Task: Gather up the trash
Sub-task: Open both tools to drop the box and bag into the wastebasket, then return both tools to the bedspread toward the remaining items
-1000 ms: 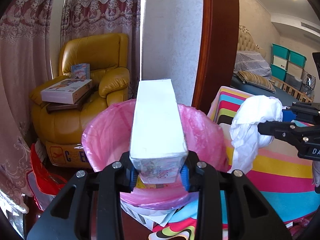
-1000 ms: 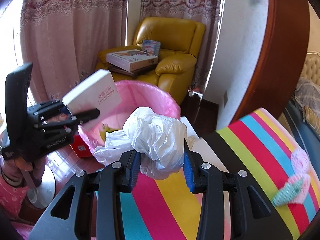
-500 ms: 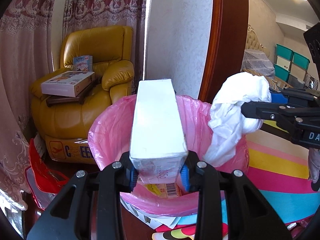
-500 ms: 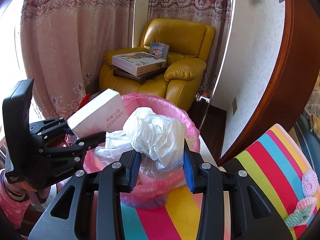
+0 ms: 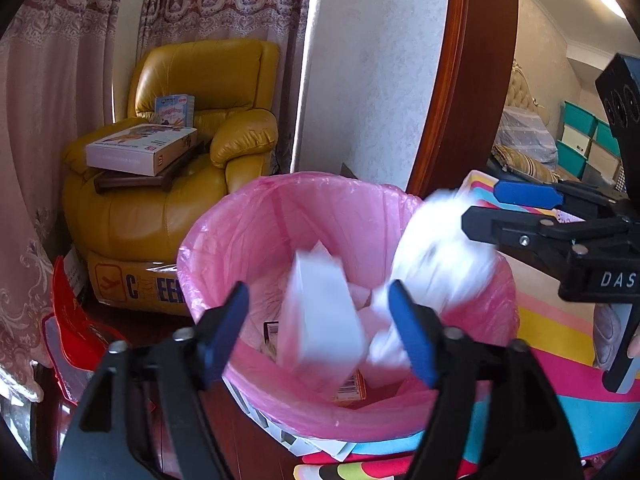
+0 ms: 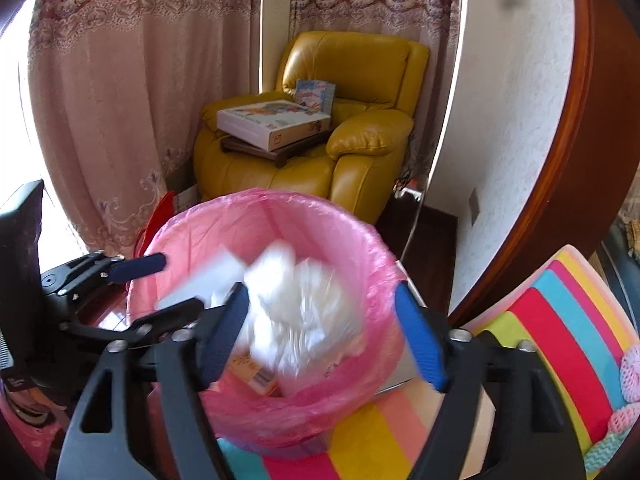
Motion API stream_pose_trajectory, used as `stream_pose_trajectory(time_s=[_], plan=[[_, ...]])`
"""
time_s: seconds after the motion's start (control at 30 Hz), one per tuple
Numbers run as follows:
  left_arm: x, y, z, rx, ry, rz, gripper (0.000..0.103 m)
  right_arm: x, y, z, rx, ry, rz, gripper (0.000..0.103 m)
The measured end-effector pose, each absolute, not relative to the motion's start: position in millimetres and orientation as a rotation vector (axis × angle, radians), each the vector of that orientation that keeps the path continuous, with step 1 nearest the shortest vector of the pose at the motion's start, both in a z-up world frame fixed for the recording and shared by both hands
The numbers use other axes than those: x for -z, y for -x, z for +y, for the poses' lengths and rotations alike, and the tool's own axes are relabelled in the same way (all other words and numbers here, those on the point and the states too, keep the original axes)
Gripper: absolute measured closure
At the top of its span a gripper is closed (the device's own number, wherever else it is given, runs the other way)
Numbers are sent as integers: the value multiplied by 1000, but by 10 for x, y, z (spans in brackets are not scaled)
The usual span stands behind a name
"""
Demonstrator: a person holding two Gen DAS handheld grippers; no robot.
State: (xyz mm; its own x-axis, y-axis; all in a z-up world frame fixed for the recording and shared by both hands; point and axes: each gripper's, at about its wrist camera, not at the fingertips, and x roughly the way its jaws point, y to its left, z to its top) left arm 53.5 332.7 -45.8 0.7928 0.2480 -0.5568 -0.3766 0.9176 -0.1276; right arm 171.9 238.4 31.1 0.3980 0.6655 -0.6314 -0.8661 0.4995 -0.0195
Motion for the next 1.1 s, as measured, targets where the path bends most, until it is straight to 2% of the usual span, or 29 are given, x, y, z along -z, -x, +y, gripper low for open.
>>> stream_pose_trajectory(time_s=[0.17,0.27,0.37,0.53,0.6,0.73,0.83,1.1], plan=[[402,-408,3306,-370,220,536,13,-262,-1833,2072,-992,326,621,31],[355,-291,3247,-391,206,502,10,-163,-1888,1751,-955,320,640,30],[313,-178,3161,-402,188,467,5,1,-1984,1382,-908,308,689,25],[242,-97,2988,-368,185,454,5,224,-2144,842,-807,303,766,25],[215,-80,2926,-353,186,450,5,262,-2175,671,-790,291,792,18],[194,-88,2809,-324,197,445,5,315,-2227,368,-744,280,815,18],[195,-107,2714,-305,197,445,5,432,-2295,247,-731,295,893,18],[233,-49,2559,-275,211,448,5,479,-2241,264,-731,352,885,17]])
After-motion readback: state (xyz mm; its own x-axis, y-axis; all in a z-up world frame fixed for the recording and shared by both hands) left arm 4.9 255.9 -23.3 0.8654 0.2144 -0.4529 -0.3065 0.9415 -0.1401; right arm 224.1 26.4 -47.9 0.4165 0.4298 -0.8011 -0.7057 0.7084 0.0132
